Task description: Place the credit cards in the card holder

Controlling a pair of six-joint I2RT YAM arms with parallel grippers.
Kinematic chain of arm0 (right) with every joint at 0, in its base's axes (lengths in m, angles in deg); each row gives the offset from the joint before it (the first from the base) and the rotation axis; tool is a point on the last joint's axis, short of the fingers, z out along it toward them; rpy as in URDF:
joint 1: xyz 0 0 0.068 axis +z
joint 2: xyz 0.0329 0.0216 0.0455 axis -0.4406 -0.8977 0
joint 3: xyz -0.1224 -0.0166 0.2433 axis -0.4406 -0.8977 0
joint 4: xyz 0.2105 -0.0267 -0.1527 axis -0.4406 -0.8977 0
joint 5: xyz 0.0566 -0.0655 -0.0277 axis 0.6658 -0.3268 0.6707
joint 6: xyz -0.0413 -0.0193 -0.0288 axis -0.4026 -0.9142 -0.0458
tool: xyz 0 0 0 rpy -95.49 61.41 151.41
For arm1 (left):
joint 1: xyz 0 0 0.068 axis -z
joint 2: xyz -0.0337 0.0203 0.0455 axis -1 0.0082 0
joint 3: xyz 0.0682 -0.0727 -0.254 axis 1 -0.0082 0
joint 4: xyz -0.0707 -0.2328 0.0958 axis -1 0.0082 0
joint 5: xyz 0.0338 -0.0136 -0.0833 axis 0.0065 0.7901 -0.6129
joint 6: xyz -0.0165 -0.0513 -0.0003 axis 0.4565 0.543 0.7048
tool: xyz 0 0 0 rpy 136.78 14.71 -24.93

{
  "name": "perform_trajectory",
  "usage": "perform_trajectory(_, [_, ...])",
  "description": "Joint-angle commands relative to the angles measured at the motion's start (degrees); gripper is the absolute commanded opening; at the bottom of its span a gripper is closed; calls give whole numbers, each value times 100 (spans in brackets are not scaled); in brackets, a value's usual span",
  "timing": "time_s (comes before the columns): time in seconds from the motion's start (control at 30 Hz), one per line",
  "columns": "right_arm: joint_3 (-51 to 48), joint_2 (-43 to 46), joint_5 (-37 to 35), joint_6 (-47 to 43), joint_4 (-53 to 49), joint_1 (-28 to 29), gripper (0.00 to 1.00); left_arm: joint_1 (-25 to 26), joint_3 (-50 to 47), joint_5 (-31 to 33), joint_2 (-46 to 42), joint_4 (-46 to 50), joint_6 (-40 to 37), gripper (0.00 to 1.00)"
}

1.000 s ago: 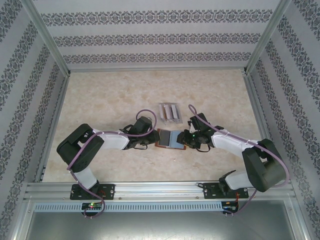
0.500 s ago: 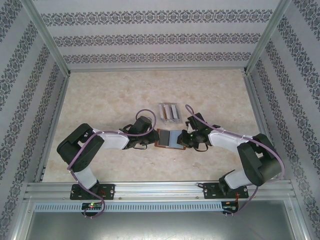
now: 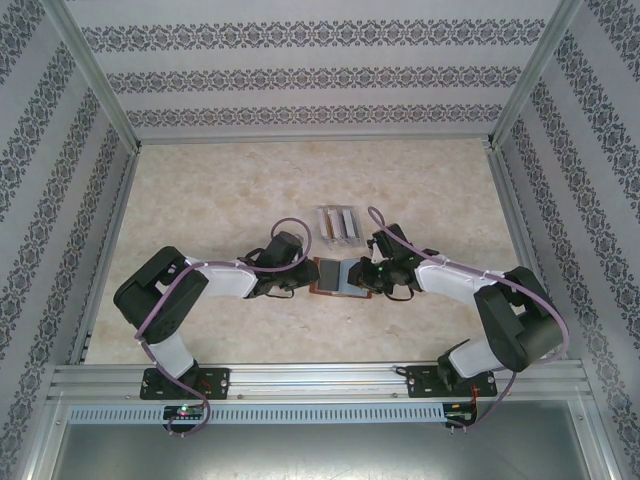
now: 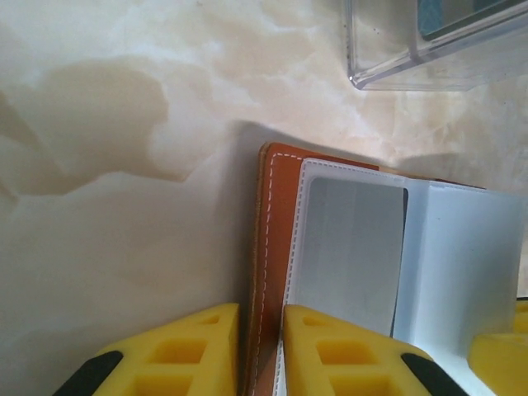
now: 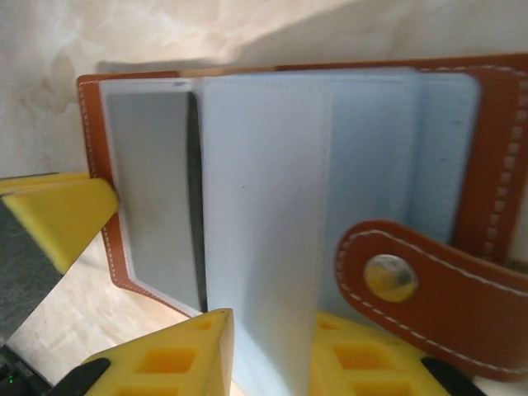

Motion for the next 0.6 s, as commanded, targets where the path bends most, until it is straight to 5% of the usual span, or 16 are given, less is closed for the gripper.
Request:
perform_trajectory(0.0, [204, 144, 143, -117, 281, 113, 30, -121, -266, -295, 229, -222, 235, 23])
perform_trajectory(0.1, [248, 194, 157, -129, 322, 148, 29, -153, -253, -209, 76, -47, 152, 32])
perform_trajectory(0.2, [235, 215, 127, -173, 508, 200, 30, -331, -540, -505, 88, -617, 457, 57])
perform_trajectory(0.33, [343, 71, 93, -164, 596, 262, 34, -461, -815, -121, -182, -615, 597, 74])
perform_trajectory(0.57, [680, -537, 95, 9, 1053, 649, 37, -747, -1109, 464, -1147, -193, 351, 82])
